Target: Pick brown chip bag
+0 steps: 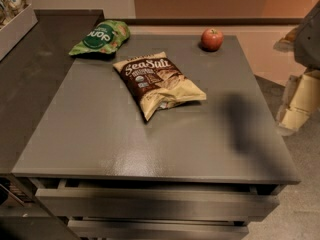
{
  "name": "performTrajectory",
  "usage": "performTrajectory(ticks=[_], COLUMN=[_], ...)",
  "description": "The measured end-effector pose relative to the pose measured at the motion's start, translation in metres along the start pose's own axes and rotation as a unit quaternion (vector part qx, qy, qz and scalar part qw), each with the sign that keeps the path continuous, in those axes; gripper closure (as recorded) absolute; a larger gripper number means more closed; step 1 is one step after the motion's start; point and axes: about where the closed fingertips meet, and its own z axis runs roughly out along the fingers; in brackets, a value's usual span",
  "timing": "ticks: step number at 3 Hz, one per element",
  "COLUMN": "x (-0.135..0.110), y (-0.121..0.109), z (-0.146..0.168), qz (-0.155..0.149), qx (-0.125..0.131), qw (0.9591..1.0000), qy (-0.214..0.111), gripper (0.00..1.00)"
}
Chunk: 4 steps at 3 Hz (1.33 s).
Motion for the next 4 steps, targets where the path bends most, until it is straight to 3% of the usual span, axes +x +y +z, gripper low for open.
performTrajectory(ticks=[2, 4], x=[0.000, -0.063], y=[0.000, -0.043], z=[0.000, 0.045], qz=[0.000, 0.029], qx=[0.000, -0.007], qw=[1.0000, 0.9984], qy=[0.000, -0.048], gripper=[0.00, 0.00])
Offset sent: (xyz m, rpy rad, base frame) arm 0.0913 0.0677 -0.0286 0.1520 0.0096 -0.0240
